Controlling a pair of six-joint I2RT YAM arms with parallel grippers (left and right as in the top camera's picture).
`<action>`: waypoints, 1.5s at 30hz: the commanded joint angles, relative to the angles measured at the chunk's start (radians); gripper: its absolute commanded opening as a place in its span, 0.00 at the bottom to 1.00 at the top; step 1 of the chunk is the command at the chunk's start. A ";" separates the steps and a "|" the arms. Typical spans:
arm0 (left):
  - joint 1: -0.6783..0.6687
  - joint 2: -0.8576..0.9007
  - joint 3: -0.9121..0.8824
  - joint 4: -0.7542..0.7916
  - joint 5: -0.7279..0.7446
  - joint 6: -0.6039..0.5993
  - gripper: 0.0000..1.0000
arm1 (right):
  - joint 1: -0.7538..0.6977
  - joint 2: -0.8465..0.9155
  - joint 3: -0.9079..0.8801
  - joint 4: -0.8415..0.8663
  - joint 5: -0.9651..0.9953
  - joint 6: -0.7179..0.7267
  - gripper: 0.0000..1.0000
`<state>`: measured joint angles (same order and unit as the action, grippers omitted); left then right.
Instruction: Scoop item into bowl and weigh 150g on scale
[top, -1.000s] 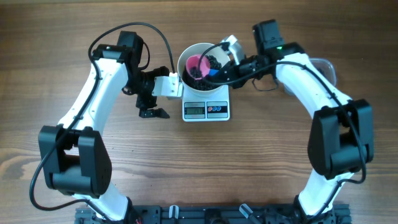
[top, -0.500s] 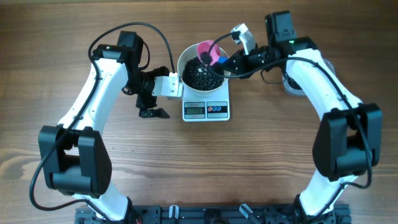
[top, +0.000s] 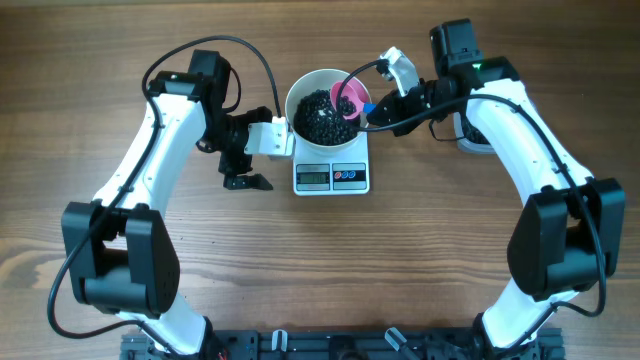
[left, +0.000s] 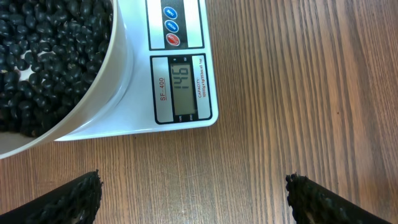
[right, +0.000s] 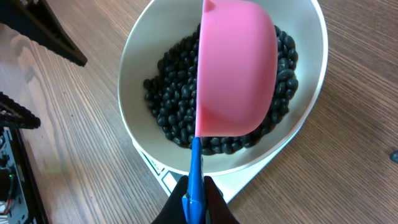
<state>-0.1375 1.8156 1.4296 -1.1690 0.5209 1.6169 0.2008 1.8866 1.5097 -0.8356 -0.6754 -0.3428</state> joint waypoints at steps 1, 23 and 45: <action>-0.003 0.000 -0.006 0.000 0.002 -0.002 1.00 | 0.000 -0.024 0.019 -0.021 0.007 -0.025 0.04; -0.003 0.000 -0.006 0.000 0.001 -0.002 1.00 | 0.000 -0.024 0.019 0.032 0.024 -0.035 0.04; -0.003 0.000 -0.006 0.000 0.001 -0.002 1.00 | 0.000 -0.028 0.025 0.091 0.024 -0.050 0.04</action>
<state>-0.1375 1.8156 1.4296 -1.1690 0.5205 1.6169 0.2008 1.8866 1.5097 -0.7532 -0.6491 -0.3691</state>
